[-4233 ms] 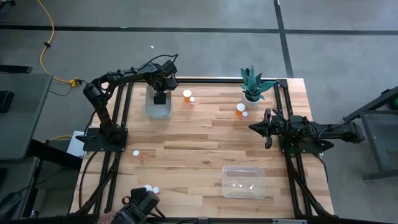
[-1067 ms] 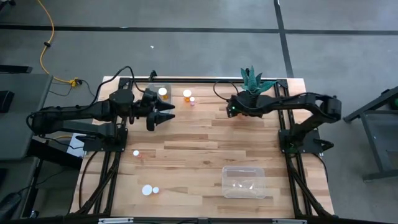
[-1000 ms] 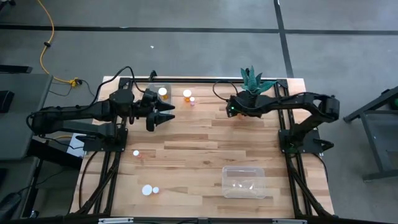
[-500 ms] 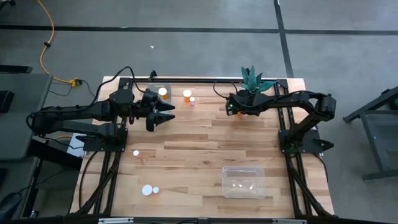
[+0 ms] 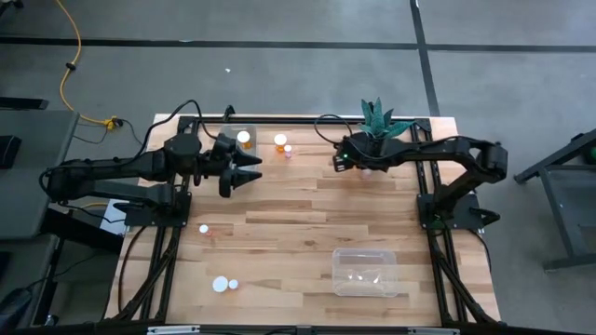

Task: Pick and place medicine bottles into bin by pill shape (circle, oval)
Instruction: Put the large orange pill bottle into the gray bin

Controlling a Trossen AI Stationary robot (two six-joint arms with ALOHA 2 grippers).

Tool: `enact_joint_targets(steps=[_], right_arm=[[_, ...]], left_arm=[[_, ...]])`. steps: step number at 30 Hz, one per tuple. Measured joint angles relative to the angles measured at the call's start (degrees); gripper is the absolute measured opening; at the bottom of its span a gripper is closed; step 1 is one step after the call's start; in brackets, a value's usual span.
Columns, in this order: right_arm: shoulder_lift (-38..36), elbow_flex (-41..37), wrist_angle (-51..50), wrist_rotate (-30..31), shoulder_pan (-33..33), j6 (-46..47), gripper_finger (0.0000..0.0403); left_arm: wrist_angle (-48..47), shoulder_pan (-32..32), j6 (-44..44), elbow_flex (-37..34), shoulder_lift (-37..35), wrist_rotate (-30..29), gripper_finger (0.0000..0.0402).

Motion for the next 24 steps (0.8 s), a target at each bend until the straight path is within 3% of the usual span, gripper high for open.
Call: enact_joint_targets(steps=[6, 13, 18, 24], right_arm=[[-1.1, 8.6, 1.6, -2.0, 5.1, -7.7, 0.0194], [-1.2, 16.2, 8.6, -8.2, 11.1, -12.9, 0.0194], [-1.2, 19.7, 8.7, -8.9, 14.1, -15.2, 0.0195], [-0.9, 20.4, 11.1, -9.0, 16.4, -15.6, 0.0195]], left_arm=[[-6.6, -0.6, 1.8, 0.0, 1.2, -3.9, 0.0276], [-4.1, -4.7, 12.3, 0.1, 9.6, -5.7, 0.0276], [3.1, -6.4, 15.3, 0.1, 15.2, -11.7, 0.0276], [15.5, -6.8, 16.9, 0.2, 20.6, -11.9, 0.0276]])
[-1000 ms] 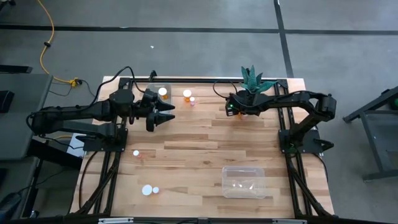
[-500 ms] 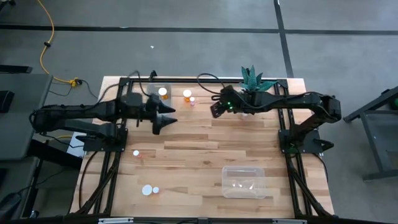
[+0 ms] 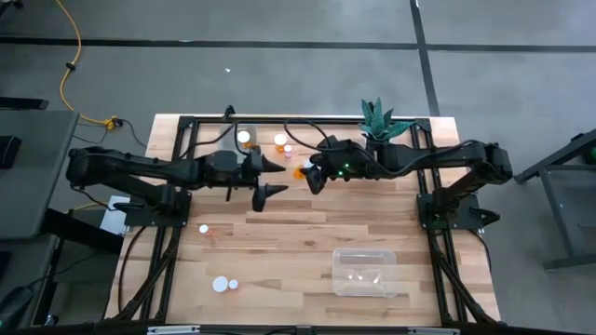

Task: Pick and place medicine bottles into bin by pill shape (circle, oval)
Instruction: Put the large orange pill bottle into the gray bin

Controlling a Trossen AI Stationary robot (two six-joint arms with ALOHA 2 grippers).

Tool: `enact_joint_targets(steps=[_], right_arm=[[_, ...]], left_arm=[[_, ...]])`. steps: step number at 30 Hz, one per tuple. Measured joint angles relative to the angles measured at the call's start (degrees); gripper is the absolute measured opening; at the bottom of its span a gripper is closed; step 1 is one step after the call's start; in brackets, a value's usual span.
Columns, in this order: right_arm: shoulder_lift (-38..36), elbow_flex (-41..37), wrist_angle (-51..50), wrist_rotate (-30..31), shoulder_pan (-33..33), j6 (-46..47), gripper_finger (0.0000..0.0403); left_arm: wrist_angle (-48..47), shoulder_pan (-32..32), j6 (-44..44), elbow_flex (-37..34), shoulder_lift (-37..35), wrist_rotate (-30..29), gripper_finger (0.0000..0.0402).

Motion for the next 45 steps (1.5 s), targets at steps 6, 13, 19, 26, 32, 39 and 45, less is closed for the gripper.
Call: enact_joint_targets(steps=[6, 13, 19, 26, 32, 39, 45], right_arm=[[0.6, 0.0, 0.6, -0.3, 0.5, 0.3, 0.0195], [0.9, 0.0, 1.3, -3.0, 1.1, -0.1, 0.0195], [0.9, 0.0, 3.6, -3.6, 2.0, -1.7, 0.0195], [0.9, 0.0, 4.0, -4.1, 2.0, -2.8, 0.0195], [0.9, 0.0, 4.7, -4.5, 2.0, -3.7, 0.0195], [0.9, 0.0, 6.4, -5.4, 2.0, -5.6, 0.0195], [0.9, 0.0, 6.6, -5.5, 2.0, -6.1, 0.0195]], left_arm=[[-1.9, -0.4, 4.2, 5.6, 5.0, 0.5, 0.0276], [-6.7, -0.6, 6.0, 11.4, 9.6, -1.8, 0.0276], [-7.1, -0.2, 6.6, 11.9, 10.0, -1.5, 0.0276], [-4.6, -0.2, 5.9, 11.9, 10.0, 1.7, 0.0276], [-4.8, -0.2, 5.4, 11.9, 10.0, 1.8, 0.0274], [-4.9, -0.3, 4.5, 11.9, 10.0, 1.9, 0.0250], [-4.9, -0.3, 4.5, 11.9, 10.0, 1.9, 0.0220]])
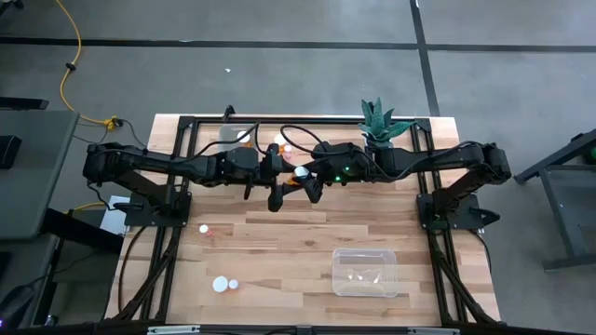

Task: Pick and place medicine bottles into bin by pill shape (circle, oval)
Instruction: Put the large orange pill bottle into the gray bin

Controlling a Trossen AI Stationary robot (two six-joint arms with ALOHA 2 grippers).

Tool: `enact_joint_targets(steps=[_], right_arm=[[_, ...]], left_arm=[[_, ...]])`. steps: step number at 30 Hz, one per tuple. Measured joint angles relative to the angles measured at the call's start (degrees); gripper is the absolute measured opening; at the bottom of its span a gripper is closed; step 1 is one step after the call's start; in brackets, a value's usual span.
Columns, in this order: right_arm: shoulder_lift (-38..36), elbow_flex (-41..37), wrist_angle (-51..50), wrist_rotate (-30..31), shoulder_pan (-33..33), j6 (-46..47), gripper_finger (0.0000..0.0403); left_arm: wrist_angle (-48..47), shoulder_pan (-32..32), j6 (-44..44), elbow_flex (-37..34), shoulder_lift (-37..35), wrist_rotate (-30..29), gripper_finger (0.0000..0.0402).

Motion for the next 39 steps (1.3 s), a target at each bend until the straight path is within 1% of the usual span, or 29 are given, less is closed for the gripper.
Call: enact_joint_targets(steps=[6, 10, 15, 22, 27, 32, 36, 39], right_arm=[[0.0, 0.0, 0.0, 0.0, 0.0, 0.0, 0.0195], [0.0, 0.0, -0.1, 0.0, 0.0, -0.1, 0.0195], [0.0, 0.0, -0.1, 0.0, 0.0, -0.2, 0.0199], [0.0, 0.4, 0.5, -1.0, -0.6, -2.5, 0.0219], [0.0, 2.6, 0.1, -0.7, -2.0, -4.6, 0.0236], [0.0, 4.3, -0.5, -0.5, -3.2, -7.1, 0.0244], [0.0, 5.2, -1.2, -1.2, -3.6, -7.9, 0.0245], [0.0, 5.2, -1.5, -1.2, -3.6, -9.0, 0.0245]], left_arm=[[0.0, 0.0, 0.0, 0.0, 0.0, 0.0, 0.0191], [0.0, 0.0, 0.0, 0.0, 0.0, 0.0, 0.0178], [0.0, 0.0, 0.0, 0.0, 0.0, 0.0, 0.0178], [-1.0, 0.3, 0.3, 0.0, -1.5, -0.3, 0.0179], [-6.2, 1.4, 0.6, -0.1, -3.9, -0.8, 0.0179], [-11.2, 2.2, 0.5, -0.1, -6.7, -3.3, 0.0179], [-15.8, 3.0, 0.4, -0.1, -10.7, -5.1, 0.0179], [-16.0, 3.6, 0.1, -1.9, -15.6, -8.1, 0.0179]])
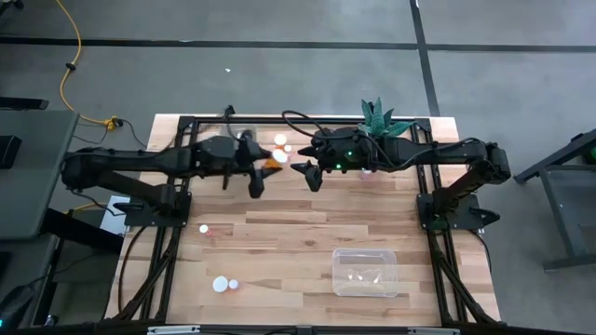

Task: Pick and place medicine bottles into bin by pill shape (circle, oval)
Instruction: Put the large orange pill bottle into the gray bin

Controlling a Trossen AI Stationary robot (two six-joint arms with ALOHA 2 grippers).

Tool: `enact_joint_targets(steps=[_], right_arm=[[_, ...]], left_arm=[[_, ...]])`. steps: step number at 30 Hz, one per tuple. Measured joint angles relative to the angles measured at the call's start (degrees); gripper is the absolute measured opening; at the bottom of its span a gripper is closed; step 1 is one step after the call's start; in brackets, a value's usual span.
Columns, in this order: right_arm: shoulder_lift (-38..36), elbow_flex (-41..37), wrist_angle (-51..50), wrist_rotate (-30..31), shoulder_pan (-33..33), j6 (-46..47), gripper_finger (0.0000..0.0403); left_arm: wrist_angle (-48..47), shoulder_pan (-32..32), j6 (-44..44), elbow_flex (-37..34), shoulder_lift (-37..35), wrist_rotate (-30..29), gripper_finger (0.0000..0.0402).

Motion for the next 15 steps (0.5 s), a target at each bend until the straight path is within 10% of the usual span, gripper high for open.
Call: enact_joint_targets(steps=[15], right_arm=[[0.0, 0.0, -0.4, 0.5, 0.0, 0.2, 0.0245]], left_arm=[[14.0, 1.9, -12.1, -32.4, -24.5, -29.6, 0.0180]])
